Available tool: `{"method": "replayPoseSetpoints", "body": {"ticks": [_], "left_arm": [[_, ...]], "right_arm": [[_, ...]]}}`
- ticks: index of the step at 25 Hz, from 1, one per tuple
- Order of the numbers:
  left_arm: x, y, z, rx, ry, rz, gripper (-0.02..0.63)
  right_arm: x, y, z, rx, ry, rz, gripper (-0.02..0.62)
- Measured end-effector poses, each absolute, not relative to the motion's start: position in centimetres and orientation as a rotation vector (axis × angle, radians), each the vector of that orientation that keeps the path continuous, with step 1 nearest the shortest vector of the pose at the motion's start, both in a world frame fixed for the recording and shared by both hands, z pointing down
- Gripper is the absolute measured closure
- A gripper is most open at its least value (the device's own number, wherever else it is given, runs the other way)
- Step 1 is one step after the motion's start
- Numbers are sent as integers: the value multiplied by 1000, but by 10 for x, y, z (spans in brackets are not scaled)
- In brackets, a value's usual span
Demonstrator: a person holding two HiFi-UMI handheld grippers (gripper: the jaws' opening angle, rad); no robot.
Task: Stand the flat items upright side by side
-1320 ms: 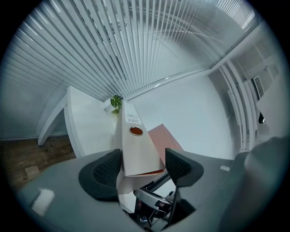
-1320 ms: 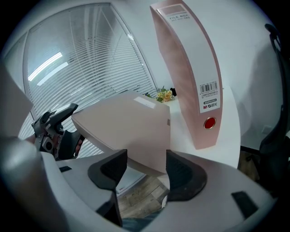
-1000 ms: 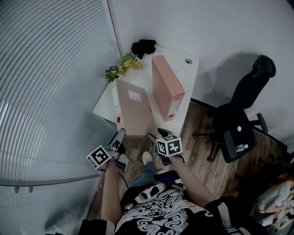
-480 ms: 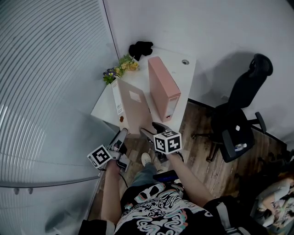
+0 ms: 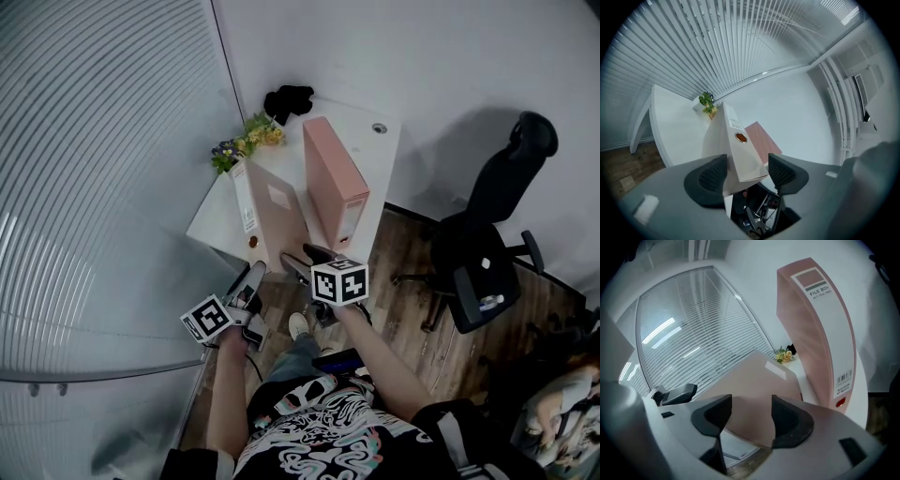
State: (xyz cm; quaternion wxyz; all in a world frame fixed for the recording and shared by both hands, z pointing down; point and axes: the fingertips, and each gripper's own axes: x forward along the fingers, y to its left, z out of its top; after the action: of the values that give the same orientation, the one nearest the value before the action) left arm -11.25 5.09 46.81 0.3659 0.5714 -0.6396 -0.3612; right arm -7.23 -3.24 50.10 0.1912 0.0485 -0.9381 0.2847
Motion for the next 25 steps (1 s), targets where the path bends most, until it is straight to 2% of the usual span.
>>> {"method": "replayPoseSetpoints", "body": {"ticks": [25], "left_arm": [[-99, 31, 453, 1589, -1681, -773, 344]], "right_arm": [[-77, -52, 484, 202, -2700, 959, 397]]}}
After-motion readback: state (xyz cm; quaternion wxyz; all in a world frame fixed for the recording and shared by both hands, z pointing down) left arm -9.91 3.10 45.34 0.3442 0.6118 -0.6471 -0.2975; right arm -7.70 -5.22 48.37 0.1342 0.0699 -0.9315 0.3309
